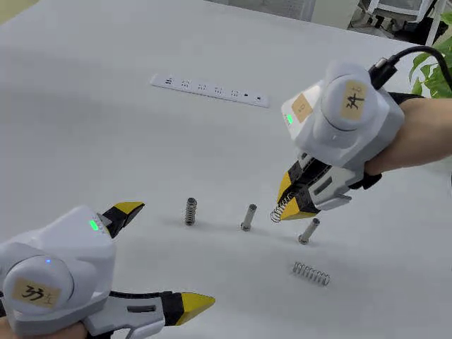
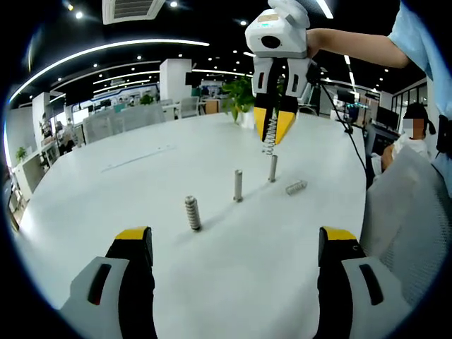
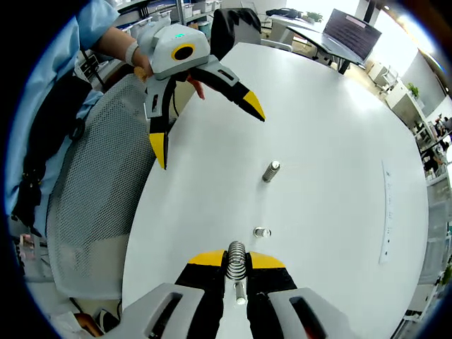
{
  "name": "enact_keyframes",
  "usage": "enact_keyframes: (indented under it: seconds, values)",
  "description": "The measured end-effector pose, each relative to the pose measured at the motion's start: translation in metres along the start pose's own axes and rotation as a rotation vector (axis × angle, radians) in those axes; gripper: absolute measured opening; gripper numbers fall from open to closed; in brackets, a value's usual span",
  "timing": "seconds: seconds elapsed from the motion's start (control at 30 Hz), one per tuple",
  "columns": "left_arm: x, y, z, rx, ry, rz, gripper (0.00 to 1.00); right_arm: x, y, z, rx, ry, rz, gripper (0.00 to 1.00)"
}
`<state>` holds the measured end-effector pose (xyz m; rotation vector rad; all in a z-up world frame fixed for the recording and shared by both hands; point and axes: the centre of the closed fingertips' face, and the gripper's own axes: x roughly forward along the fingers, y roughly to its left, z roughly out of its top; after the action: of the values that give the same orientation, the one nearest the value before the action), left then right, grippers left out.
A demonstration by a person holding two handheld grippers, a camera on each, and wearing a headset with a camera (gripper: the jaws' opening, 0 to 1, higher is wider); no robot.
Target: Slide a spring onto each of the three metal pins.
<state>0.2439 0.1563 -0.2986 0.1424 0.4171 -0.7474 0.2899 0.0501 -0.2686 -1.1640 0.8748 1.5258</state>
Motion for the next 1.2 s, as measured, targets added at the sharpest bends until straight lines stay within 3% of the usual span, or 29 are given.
enact_keyframes:
  seconds: [0.1,0.37,0.67,1.2]
  values:
    - [0.001,-0.003,-0.002,-0.001,0.002,-0.008,0.97,0.006,-0.012,-0.002,-0.005,0.009,0.003,0.07]
    - [0.003,-0.004,-0.004,-0.002,0.003,-0.014,0.95,0.011,-0.02,0.005,-0.031,0.047,-0.008,0.07]
    - [0.002,-0.003,-0.007,-0.011,0.005,-0.014,0.94,0.015,-0.026,0.01,-0.059,0.077,-0.001,0.07]
    - [0.002,-0.002,-0.01,-0.029,0.004,-0.012,0.93,0.029,-0.034,0.0,-0.082,0.118,0.027,0.07]
